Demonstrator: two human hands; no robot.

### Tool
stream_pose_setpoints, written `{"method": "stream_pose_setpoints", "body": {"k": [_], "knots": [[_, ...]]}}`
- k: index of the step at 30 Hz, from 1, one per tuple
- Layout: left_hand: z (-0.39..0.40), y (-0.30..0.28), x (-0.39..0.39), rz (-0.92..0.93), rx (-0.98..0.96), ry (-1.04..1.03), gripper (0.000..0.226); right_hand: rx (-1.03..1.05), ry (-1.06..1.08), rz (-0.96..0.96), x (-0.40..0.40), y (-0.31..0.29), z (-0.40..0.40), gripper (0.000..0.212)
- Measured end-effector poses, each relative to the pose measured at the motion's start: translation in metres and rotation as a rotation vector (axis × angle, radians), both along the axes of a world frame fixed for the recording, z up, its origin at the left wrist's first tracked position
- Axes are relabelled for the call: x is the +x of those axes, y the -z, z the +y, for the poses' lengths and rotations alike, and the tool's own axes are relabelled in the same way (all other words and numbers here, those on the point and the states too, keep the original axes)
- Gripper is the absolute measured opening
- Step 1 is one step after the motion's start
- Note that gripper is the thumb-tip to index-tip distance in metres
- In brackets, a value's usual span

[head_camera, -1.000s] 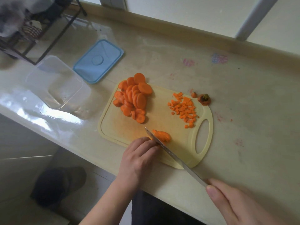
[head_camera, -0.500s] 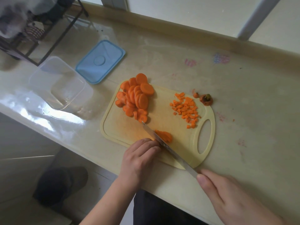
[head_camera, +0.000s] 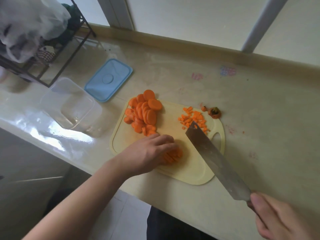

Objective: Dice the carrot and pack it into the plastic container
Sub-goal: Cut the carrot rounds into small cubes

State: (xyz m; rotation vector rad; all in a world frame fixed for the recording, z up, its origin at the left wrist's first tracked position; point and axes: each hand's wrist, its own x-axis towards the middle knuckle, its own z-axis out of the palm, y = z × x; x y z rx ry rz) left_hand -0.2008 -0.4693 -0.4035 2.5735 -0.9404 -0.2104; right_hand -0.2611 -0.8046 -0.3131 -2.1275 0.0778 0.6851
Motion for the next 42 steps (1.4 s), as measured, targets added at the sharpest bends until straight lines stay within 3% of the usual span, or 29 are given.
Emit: {"method": "stream_pose_setpoints", "body": {"k": [4,8,13,16,19,22,25,29,32,35,38,40,42], "knots": [[-0.009,-0.004,0.010,0.100,-0.001,-0.005,0.045,-0.002,-0.001,-0.042,-0.004,-0.004,0.007,0.072],[-0.019,-0.004,-0.004,0.094,-0.023,-0.146,0.046,-0.214,-0.154,-0.288,0.002,0.004,0.006,0.044],[-0.045,0.000,-0.038,0.068,-0.159,-0.506,0.040,-0.097,-0.107,-0.058,0.004,0.002,0.019,0.036],[-0.072,0.003,-0.050,0.087,-0.258,-0.748,0.037,-0.137,-0.062,-0.072,0.000,0.006,0.033,0.043],[-0.093,0.004,-0.053,0.127,-0.312,-0.910,0.030,-0.201,-0.009,-0.029,-0.004,0.012,0.051,0.014],[-0.100,0.003,-0.052,0.167,-0.327,-1.021,0.033,-0.103,-0.088,-0.060,-0.006,0.023,0.054,0.049],[-0.099,0.000,-0.051,0.190,-0.329,-1.029,0.037,-0.090,-0.102,-0.099,-0.001,0.028,0.047,0.070],[-0.090,0.001,-0.048,0.200,-0.340,-0.991,0.046,-0.104,-0.115,-0.070,0.003,0.023,0.046,0.037],[-0.083,0.001,-0.050,0.187,-0.307,-0.921,0.051,-0.070,-0.117,-0.030,0.007,0.019,0.042,0.033],[-0.073,0.001,-0.049,-0.049,-0.203,-0.744,0.043,-0.070,-0.128,-0.016,0.007,0.015,0.042,0.030],[-0.069,0.010,-0.044,-0.214,-0.237,-0.507,0.026,-0.057,-0.075,-0.023,0.002,0.010,0.043,0.021],[-0.068,0.016,-0.040,-0.248,-0.257,-0.438,0.015,-0.048,-0.070,-0.040,-0.001,0.008,0.045,0.035],[-0.066,0.022,-0.041,-0.247,-0.283,-0.433,0.011,-0.067,-0.136,-0.114,-0.006,0.014,0.043,0.068]]}}
